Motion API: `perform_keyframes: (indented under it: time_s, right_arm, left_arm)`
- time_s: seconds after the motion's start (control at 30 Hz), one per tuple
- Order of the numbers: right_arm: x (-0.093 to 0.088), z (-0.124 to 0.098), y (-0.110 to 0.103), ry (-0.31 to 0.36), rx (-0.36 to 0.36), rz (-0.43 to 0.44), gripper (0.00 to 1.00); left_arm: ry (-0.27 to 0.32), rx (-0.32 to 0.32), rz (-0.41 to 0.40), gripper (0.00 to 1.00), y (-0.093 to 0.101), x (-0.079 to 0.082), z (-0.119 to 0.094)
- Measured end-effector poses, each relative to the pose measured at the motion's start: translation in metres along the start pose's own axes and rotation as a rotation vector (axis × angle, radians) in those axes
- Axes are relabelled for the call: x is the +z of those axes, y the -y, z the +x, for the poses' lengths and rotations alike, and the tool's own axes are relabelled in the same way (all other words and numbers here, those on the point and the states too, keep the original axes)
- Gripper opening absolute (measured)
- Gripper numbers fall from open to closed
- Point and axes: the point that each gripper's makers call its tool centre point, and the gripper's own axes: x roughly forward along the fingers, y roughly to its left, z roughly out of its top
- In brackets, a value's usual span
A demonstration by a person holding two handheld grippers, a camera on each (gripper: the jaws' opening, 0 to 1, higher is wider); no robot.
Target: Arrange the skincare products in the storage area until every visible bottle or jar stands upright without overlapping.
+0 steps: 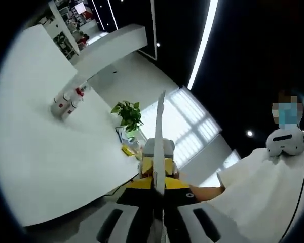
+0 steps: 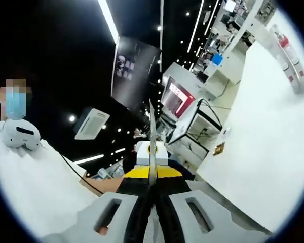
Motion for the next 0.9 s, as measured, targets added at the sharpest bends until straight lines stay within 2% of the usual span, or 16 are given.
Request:
perform_keyframes:
  time_s: [0.13, 0.2, 0.27, 0.43, 0.57, 0.63, 0.77, 0.87, 0.9]
  right_arm:
    - [0.004, 0.005, -0.002, 0.013, 0.016, 0.047, 0.0]
    - [0.005, 0.009, -0.005, 0.008, 0.028, 0.096, 0.0]
    - [0.007, 0.014, -0.004, 0.011, 0.02, 0.099, 0.0]
    - [0.024, 0.026, -0.001, 0.052, -0.014, 0.119, 0.06]
    - [0.036, 0.039, 0.018, 0.07, -0.089, 0.136, 0.28]
    - [0.039, 0.048, 0.021, 0.059, -0.107, 0.13, 0.32]
    - [0.047, 0.063, 0.028, 0.035, -0.154, 0.122, 0.47]
    - [0.041, 0.068, 0.026, -0.011, -0.145, 0.15, 0.39]
    - [0.038, 0.069, 0.024, -0.025, -0.141, 0.147, 0.37]
  left_arm:
    - [-0.014, 0.027, -0.004, 0.05, 0.001, -0.007, -0.005]
    - [-0.001, 0.037, 0.003, 0.02, 0.006, -0.006, -0.007]
    - [0.02, 0.047, 0.005, 0.02, 0.006, -0.002, -0.011]
    - [0.153, 0.058, -0.023, 0.01, 0.007, 0.019, -0.016]
    - [0.276, 0.05, -0.05, 0.01, 0.009, 0.043, -0.03]
    - [0.318, 0.088, -0.023, 0.01, 0.006, 0.054, -0.041]
    - [0.42, 0.088, -0.1, 0.01, -0.002, 0.074, -0.064]
    - [0.481, 0.066, -0.153, 0.01, -0.006, 0.087, -0.075]
    - [0.481, 0.066, -0.168, 0.01, -0.01, 0.088, -0.078]
